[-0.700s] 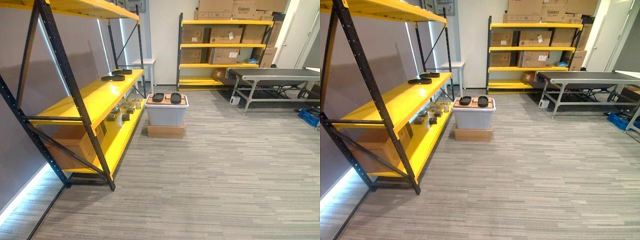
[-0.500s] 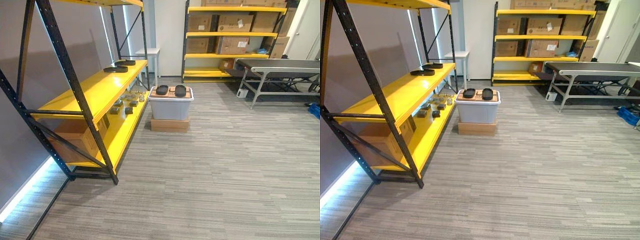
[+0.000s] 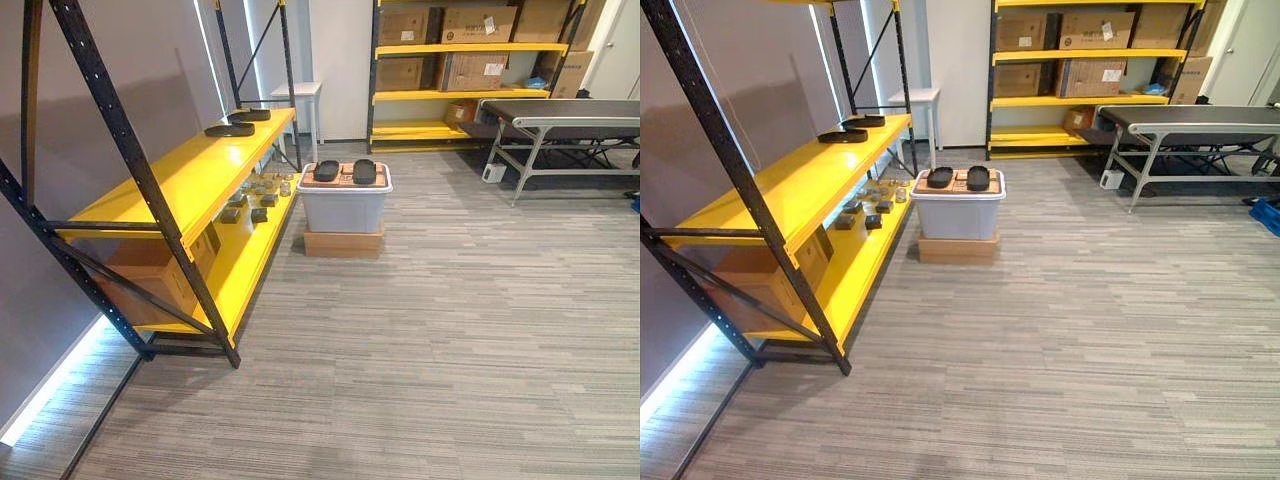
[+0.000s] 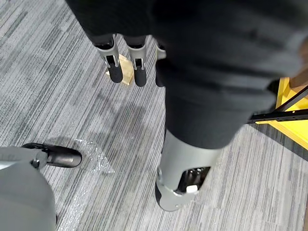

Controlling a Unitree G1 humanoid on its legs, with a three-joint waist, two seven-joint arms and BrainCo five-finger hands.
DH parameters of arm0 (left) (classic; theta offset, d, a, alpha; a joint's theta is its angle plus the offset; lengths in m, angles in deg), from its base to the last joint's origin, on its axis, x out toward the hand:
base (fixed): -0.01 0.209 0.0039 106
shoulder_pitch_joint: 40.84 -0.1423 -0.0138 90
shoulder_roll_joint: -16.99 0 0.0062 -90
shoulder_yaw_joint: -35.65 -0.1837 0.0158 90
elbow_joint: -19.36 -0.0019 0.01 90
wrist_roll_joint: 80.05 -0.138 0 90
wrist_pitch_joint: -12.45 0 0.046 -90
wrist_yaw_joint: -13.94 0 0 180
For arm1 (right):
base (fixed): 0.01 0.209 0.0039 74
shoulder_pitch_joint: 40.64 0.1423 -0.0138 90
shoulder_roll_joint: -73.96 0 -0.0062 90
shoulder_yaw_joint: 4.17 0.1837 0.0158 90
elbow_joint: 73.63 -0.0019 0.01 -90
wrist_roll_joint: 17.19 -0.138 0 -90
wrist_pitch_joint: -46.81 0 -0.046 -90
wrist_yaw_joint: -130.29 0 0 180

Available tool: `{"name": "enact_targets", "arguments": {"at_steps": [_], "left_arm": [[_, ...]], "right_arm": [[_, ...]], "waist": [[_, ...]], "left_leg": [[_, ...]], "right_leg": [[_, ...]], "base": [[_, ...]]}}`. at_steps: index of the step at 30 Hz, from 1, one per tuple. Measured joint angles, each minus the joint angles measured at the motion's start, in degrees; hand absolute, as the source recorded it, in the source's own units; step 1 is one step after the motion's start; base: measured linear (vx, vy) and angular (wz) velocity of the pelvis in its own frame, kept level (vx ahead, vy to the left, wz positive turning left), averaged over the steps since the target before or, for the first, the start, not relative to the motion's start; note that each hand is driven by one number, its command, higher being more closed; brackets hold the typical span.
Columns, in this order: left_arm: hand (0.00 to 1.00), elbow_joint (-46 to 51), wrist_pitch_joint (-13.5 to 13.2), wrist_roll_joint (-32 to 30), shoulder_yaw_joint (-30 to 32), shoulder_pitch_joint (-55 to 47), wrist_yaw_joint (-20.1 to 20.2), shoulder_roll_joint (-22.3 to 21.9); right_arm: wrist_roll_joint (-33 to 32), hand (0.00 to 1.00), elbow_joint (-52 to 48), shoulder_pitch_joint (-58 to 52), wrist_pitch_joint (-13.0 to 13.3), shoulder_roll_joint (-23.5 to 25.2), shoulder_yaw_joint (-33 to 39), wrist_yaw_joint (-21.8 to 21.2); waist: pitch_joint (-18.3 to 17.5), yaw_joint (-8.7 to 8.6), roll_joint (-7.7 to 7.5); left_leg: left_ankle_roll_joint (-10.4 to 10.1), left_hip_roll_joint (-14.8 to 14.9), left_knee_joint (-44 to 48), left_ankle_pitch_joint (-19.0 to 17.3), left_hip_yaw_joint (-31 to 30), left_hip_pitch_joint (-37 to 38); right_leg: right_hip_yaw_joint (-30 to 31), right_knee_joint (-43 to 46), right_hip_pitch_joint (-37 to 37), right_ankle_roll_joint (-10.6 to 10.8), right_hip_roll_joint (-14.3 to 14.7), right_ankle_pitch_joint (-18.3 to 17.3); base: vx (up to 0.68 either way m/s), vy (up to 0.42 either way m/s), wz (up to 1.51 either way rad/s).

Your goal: Walk over and take plastic housings, then place them on the shelf

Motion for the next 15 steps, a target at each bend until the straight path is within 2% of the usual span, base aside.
{"name": "enact_targets", "arguments": {"at_steps": [8, 10, 11, 13, 14, 15], "left_arm": [[0.0, -0.03, -0.47, 0.16, -1.82, 0.15, -0.5, -0.21], [0.0, 0.06, -0.68, 0.19, -3.09, 0.57, -0.54, -0.22], [0.0, 0.07, -0.75, 0.19, -3.79, 0.71, -0.55, -0.21], [0.0, 0.89, -0.94, 0.22, -5.14, 1.17, -0.5, -0.3], [0.0, 1.51, -0.96, 0.31, -6.12, 1.05, -0.49, -0.3], [0.0, 1.66, -0.99, 0.51, -6.51, 0.74, -0.49, -0.2]], "right_arm": [[-1.41, 0.0, 1.44, 0.93, -0.01, 1.11, -0.06, 0.08], [-1.11, 0.0, 1.43, 1.74, -0.01, 1.22, -0.58, 0.17], [-1.11, 0.0, 1.43, 1.86, -0.01, 1.24, -0.57, 0.25], [-0.8, 0.0, 1.4, 2.39, -0.01, 1.48, -0.95, 0.49], [-0.57, 0.0, 1.37, 2.39, -0.02, 1.56, -1.12, 0.54], [-0.45, 0.0, 1.34, 2.33, -0.03, 1.82, -1.6, 0.57]], "waist": [[0.15, 0.05, -0.01], [0.89, 0.26, -0.03], [1.1, 0.36, -0.02], [3.59, 0.93, -0.09], [4.44, 0.99, 0.28], [4.69, 0.91, 0.45]], "left_leg": [[-0.14, 0.1, 0.03, -0.16, 1.78, -0.87], [0.62, 0.07, 0.69, -0.75, 2.2, -1.88], [0.98, 0.05, 1.42, -1.57, 2.32, -2.36], [2.52, 0.03, 5.43, -4.91, 2.78, -2.89], [3.59, 0.05, 6.13, -5.76, 2.76, -2.43], [4.06, 0.01, 5.89, -6.01, 2.68, -2.1]], "right_leg": [[1.27, 0.07, -1.08, 0.0, 0.08, 0.0], [1.38, 0.6, -2.38, 0.01, 0.06, -0.01], [1.31, 1.36, -2.9, 0.77, -0.02, -0.57], [0.98, 11.75, -6.29, 5.48, -0.99, -5.51], [0.73, 19.44, -9.23, 6.32, -1.4, -6.61], [0.23, 28.18, -13.76, 5.9, -2.11, -6.92]], "base": [[-0.04, -0.008, -0.09], [-0.05, -0.003, -0.08], [-0.04, 0.019, -0.07], [-0.04, 0.036, -0.09], [-0.04, 0.054, -0.06], [-0.01, 0.072, 0.04]]}}
